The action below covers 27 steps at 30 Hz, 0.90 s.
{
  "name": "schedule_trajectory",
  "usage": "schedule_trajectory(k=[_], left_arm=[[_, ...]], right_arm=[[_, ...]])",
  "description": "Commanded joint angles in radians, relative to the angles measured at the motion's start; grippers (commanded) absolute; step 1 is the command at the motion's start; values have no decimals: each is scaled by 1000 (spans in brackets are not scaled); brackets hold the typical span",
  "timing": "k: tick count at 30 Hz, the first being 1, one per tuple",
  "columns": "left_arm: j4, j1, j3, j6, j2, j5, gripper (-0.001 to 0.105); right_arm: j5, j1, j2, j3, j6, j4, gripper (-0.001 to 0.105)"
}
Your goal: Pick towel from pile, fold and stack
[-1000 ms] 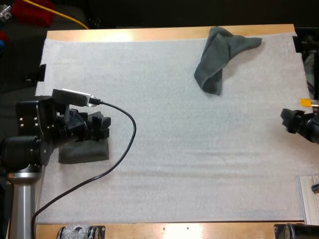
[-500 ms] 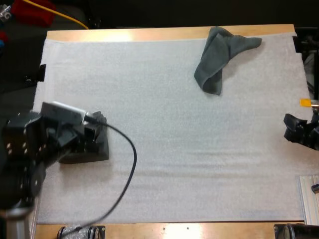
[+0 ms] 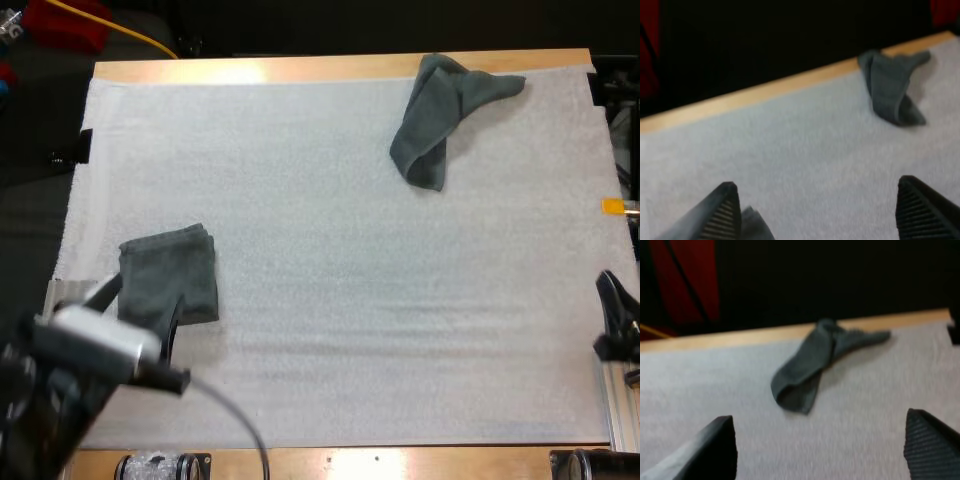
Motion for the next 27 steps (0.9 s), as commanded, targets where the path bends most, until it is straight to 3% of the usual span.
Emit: schedule_trajectory(k=[1,9,16,23,27], left_arm=[[0,-1,-5,2,-27,-6,63],[37,-1,-5,4,-203,34,63],[156,-1,28,53,-326,39,63],[201,-1,64,51,-473,39,63],[288,-1,64,51,-546,39,63]], right_arm=[[-1,0,-24,-5,-11,1,68],[-1,0,-173,-5,-11,2,68],[2,0,-275,-5,-2,53,68],[41,0,-372,-5,-2,107,68],[45,0,-388,-15,-2,122,68]])
